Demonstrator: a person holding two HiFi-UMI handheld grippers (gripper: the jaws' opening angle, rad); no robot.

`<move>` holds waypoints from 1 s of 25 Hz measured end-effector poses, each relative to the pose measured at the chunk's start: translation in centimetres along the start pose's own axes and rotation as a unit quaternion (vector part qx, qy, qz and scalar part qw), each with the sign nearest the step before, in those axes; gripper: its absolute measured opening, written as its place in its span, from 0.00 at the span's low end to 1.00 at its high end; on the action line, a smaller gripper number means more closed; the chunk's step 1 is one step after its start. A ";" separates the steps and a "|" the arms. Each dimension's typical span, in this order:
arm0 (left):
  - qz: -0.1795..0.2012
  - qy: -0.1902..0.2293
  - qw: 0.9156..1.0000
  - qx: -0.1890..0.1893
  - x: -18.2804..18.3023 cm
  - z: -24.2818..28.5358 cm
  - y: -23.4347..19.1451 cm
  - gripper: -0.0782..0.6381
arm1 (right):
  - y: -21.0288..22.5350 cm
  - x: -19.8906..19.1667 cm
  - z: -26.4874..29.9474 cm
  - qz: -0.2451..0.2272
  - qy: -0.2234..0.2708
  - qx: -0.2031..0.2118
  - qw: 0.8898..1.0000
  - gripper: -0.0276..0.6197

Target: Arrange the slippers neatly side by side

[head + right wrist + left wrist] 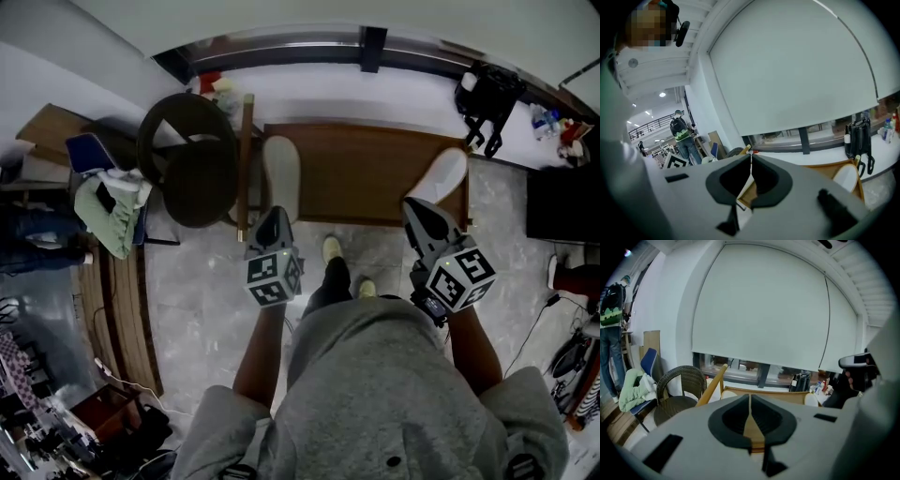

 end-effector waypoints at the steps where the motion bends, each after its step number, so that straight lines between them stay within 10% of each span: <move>1: -0.001 -0.010 1.000 0.000 -0.5 0.7 -0.5 0.13 | 0.1 0.0 0.4 0.000 -0.003 -0.001 1.000 0.09; 25: -0.044 -0.143 0.987 0.055 -8.7 9.7 -6.8 0.21 | 1.5 -0.5 5.9 0.005 -0.054 -0.047 0.997 0.09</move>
Point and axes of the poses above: the fingertips, and each gripper's own axes: z forward along the fingers, y to its right, x out of its top, the point moved 1 cm from there along -z, backward along the fingers
